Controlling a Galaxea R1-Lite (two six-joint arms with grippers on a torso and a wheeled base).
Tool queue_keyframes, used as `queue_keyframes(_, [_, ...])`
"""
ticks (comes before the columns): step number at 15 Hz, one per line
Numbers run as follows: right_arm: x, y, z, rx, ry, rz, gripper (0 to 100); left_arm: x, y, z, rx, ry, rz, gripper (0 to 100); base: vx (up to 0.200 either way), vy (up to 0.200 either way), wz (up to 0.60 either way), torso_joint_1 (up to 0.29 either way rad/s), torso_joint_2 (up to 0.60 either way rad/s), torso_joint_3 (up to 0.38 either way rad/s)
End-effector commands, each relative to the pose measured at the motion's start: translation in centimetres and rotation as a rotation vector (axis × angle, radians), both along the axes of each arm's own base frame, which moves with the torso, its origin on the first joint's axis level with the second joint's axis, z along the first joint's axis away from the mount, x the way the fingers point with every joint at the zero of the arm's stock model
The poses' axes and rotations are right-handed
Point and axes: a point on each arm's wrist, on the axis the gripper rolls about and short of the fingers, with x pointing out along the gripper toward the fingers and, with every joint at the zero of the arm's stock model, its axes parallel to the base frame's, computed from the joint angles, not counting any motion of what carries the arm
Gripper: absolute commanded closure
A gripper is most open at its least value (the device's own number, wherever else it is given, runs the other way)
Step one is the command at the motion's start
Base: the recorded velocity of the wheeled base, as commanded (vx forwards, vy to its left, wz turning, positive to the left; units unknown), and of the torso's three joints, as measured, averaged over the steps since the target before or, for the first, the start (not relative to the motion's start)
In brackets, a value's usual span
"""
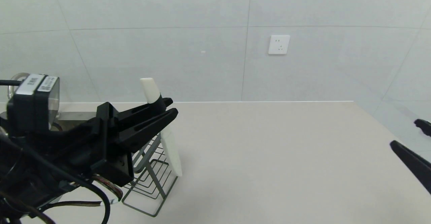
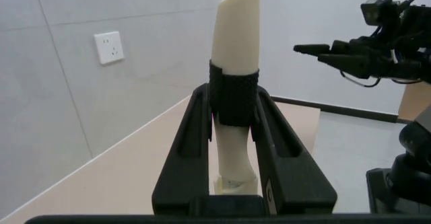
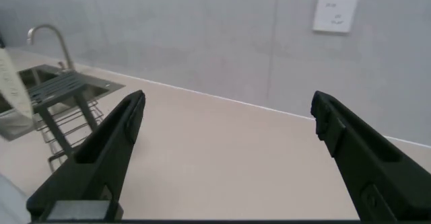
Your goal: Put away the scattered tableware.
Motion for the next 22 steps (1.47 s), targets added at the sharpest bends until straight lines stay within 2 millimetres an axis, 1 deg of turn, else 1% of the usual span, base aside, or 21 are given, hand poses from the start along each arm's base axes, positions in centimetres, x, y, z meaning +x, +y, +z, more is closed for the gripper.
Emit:
queue_keyframes(1, [-4.9,-1.3,0.4,0.007,-0.158,-0.127,0,-1.2,1.3,1.0,-0.033,-0.044,0.038,100,0.0,0.0,0.0,0.0,0.0,0.0])
queue_keyframes(2, [-6.0,-1.3,0.3,0.002,-0.191,-0.138,0,-1.2,1.9,1.3,-0.042,-0.058,0.063,100,0.0,0.0,0.0,0.0,0.0,0.0])
queue_keyframes(4, [-9.1,-1.3,-0.5,-0.019,-0.291,-0.169,0,-0.9,3.1,1.5,-0.046,-0.071,0.129,100,0.0,0.0,0.0,0.0,0.0,0.0])
queue_keyframes(5, [-9.9,-1.3,-0.9,-0.019,-0.319,-0.185,0,-0.8,3.4,1.6,-0.047,-0.078,0.146,100,0.0,0.0,0.0,0.0,0.0,0.0])
queue_keyframes(7, [-12.3,-1.2,-2.5,-0.032,-0.379,-0.186,0,-0.4,4.1,2.1,-0.055,-0.096,0.185,100,0.0,0.0,0.0,0.0,0.0,0.0])
queue_keyframes(8, [-12.3,-1.2,-2.8,-0.051,-0.383,-0.18,0,-0.4,4.2,2.1,-0.054,-0.097,0.19,100,0.0,0.0,0.0,0.0,0.0,0.0])
queue_keyframes(9, [-12.1,-1.2,-3.3,-0.055,-0.347,-0.16,0,-0.4,4.2,2.1,-0.054,-0.098,0.19,100,0.0,0.0,0.0,0.0,0.0,0.0])
queue_keyframes(11, [-12.1,-1.3,-5.1,-0.064,-0.228,-0.151,0,-0.5,4.2,1.9,-0.051,-0.092,0.192,100,0.0,0.0,0.0,0.0,0.0,0.0])
queue_keyframes(12, [-11.7,-1.4,-6.1,-0.049,-0.127,-0.194,0,-0.5,4.2,1.8,-0.049,-0.087,0.192,100,0.0,0.0,0.0,0.0,0.0,0.0])
queue_keyframes(13, [-11.6,-1.5,-6.7,-0.047,-0.063,-0.227,0,-0.6,4.3,1.7,-0.049,-0.084,0.194,100,0.0,0.0,0.0,0.0,0.0,0.0])
queue_keyframes(14, [-11.3,-1.6,-8.4,-0.068,0.102,-0.274,0,-1.3,4.6,1.9,-0.054,-0.096,0.196,100,0.0,0.0,0.0,0.0,0.0,0.0])
queue_keyframes(15, [-11.3,-1.7,-8.6,-0.056,0.146,-0.3,0,-1.7,4.7,1.9,-0.059,-0.1,0.199,100,0.0,0.0,0.0,0.0,0.0,0.0])
queue_keyframes(18, [-11.3,-1.7,-8.5,-0.051,0.121,-0.308,0,-2.5,5.3,1.9,-0.064,-0.115,0.216,100,0.0,0.0,0.0,0.0,0.0,0.0])
queue_keyframes(22, [-11.3,-1.7,-8.5,-0.057,0.121,-0.303,0,-2.3,5.2,1.2,-0.035,-0.063,0.218,100,0.0,0.0,0.0,0.0,0.0,0.0])
